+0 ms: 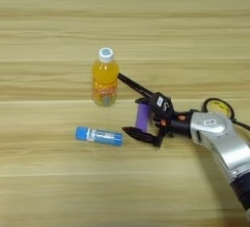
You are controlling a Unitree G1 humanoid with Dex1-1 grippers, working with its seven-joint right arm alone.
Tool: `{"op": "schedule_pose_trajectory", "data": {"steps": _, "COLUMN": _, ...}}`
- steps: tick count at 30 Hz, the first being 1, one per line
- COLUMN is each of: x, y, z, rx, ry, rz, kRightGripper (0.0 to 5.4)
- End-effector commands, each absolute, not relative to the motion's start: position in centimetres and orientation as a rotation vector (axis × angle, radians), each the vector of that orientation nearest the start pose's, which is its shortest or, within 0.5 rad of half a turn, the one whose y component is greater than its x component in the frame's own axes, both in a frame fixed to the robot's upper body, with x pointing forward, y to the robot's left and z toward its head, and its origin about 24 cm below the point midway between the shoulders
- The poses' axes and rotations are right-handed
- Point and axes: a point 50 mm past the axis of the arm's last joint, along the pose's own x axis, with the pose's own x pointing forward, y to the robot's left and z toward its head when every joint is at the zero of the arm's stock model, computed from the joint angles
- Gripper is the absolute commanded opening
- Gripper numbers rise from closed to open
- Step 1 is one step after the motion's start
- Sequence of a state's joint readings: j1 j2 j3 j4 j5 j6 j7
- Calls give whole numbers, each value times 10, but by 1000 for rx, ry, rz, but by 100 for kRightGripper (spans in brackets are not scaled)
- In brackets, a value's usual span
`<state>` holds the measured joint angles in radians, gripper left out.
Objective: Move the objects on the table
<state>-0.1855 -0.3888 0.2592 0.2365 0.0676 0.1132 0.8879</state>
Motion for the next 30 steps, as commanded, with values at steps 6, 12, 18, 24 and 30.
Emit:
{"op": "schedule_pose_trajectory", "data": {"steps": 6, "x": 248, "y": -161, "z": 8, "rx": -248, "ry": 429, "rz": 1019, "kRightGripper": 468}}
{"op": "schedule_pose_trajectory", "data": {"steps": 12, "x": 250, "y": -162, "z": 25, "rx": -243, "ry": 347, "rz": 1006, "kRightGripper": 467}}
{"op": "schedule_pose_trajectory", "data": {"steps": 18, "x": 252, "y": -165, "z": 39, "rx": -245, "ry": 290, "rz": 984, "kRightGripper": 467}}
{"op": "schedule_pose_trajectory", "data": {"steps": 24, "x": 257, "y": -171, "z": 55, "rx": -220, "ry": 212, "rz": 931, "kRightGripper": 467}}
{"op": "schedule_pose_trajectory", "data": {"steps": 30, "x": 262, "y": -182, "z": 67, "rx": -216, "ry": 164, "rz": 877, "kRightGripper": 467}}
